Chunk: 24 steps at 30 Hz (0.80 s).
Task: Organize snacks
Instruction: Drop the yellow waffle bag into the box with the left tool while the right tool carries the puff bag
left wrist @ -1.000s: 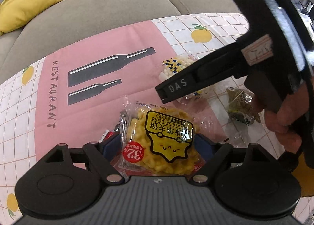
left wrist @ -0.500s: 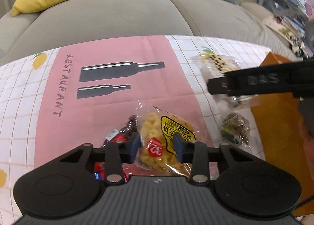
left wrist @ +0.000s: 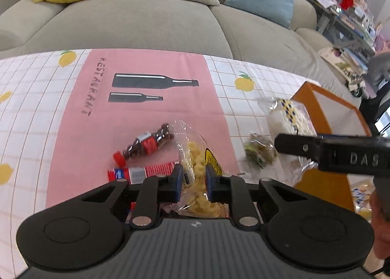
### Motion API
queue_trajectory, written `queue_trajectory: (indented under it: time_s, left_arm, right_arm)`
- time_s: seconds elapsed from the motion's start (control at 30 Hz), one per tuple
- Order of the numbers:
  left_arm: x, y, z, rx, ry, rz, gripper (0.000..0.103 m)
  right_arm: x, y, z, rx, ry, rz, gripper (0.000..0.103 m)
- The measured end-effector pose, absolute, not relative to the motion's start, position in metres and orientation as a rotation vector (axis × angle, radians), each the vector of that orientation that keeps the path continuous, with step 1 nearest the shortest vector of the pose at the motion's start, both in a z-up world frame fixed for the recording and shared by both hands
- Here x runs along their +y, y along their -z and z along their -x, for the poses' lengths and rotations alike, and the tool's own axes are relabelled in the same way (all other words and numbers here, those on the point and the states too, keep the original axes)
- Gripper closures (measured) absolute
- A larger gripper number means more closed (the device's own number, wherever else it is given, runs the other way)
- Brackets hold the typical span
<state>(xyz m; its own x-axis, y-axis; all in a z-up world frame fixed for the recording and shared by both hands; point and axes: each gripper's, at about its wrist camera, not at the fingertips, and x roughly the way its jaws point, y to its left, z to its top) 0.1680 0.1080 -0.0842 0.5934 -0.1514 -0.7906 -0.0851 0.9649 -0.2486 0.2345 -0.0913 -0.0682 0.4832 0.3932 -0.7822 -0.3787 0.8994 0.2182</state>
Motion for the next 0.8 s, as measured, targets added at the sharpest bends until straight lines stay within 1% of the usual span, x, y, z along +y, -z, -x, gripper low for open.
queue_trajectory:
  time_s: [0.3, 0.57, 0.8]
  left_arm:
    - [0.094, 0.051, -0.127, 0.877, 0.020, 0.313, 0.085]
    - [0.073, 0.034, -0.105, 0.877, 0.047, 0.303, 0.086]
    - [0.060, 0.014, -0.098, 0.861, 0.066, 0.304, 0.086]
  right_arm:
    - [-0.120, 0.051, -0.184, 0.936, -0.496, -0.081, 0.026]
    - [-0.143, 0.043, -0.147, 0.919, -0.506, -0.117, 0.026]
    - [-0.162, 0.028, -0.132, 0.879, -0.513, -0.138, 0.026]
